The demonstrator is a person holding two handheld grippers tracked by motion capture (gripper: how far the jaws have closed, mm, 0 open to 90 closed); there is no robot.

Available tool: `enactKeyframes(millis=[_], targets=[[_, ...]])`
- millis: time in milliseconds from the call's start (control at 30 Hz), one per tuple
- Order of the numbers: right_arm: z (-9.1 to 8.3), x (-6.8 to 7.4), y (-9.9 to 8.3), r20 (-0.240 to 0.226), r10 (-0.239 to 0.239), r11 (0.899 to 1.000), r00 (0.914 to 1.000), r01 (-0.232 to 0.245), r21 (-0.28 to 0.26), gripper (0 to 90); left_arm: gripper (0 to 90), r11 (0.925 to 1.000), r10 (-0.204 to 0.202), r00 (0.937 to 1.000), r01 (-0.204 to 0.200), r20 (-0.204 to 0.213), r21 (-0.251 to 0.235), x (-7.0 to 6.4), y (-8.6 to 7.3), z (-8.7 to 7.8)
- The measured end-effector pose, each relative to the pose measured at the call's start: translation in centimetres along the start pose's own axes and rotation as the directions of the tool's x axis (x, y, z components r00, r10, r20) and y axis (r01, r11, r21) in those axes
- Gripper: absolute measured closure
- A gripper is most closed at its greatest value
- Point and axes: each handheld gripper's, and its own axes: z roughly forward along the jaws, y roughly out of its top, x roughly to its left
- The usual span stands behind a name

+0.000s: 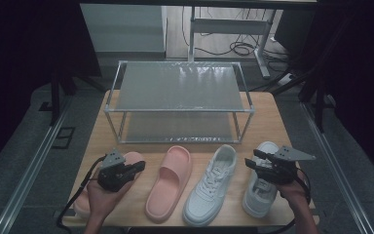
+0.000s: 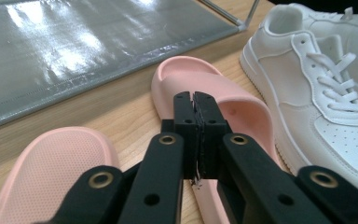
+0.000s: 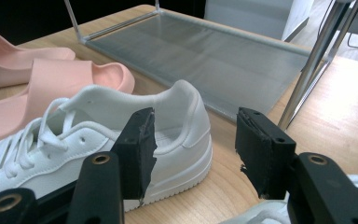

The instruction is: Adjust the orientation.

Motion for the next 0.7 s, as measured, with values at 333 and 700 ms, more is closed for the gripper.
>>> enactKeyframes(millis=[333, 700], targets=[[-0.3, -0.6, -0.6, 0.028, 0.067, 0.998, 0.9974, -0.067, 0.006, 46.3, 90.0, 0.9995, -0.019, 0.9968, 0.021, -0.078, 0.023, 0.8, -0.9, -2.5], [-0.7, -0.6, -0.8, 0.046, 0.084, 0.996, 0.9954, -0.085, 0.01, 45.7, 90.0, 0.9933, -0.091, 0.9914, 0.097, -0.094, 0.062, 1.5, -5.6, -4.7]])
